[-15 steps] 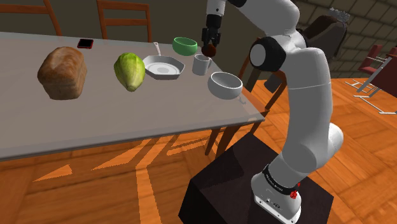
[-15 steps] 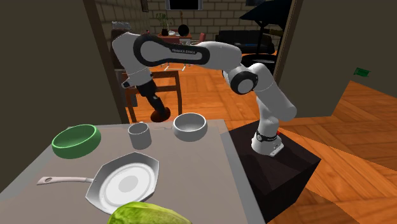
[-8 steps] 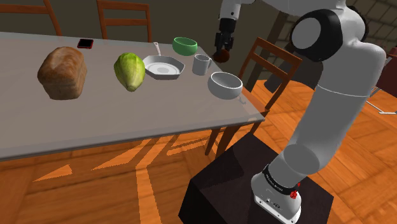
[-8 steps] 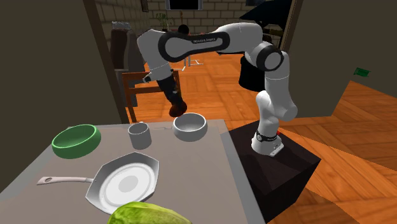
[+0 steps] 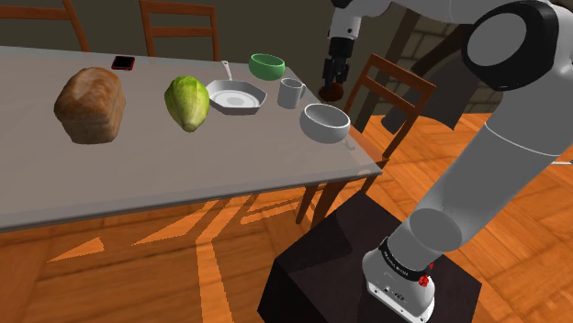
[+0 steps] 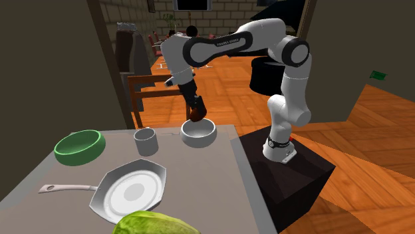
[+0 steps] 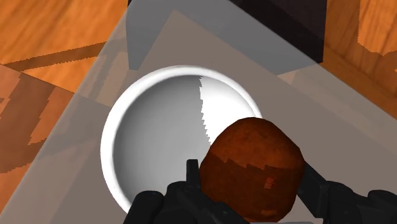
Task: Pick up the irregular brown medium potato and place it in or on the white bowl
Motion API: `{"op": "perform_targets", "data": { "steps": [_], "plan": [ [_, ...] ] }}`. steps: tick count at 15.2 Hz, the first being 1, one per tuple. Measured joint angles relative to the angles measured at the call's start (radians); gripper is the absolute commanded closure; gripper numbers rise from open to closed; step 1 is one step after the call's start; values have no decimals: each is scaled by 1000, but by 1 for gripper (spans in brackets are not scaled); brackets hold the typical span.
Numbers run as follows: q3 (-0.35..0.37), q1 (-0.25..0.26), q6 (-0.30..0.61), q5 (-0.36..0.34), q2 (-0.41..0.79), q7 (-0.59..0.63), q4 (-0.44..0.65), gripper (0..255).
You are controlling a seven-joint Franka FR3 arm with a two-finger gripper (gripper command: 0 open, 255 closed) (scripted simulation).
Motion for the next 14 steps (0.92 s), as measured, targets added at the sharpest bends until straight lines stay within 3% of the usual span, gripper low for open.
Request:
{"op": "perform_targets", "data": {
  "steps": [14],
  "plan": [
    [1, 1, 151, 2, 11, -14, -140, 255]
  ]
}}
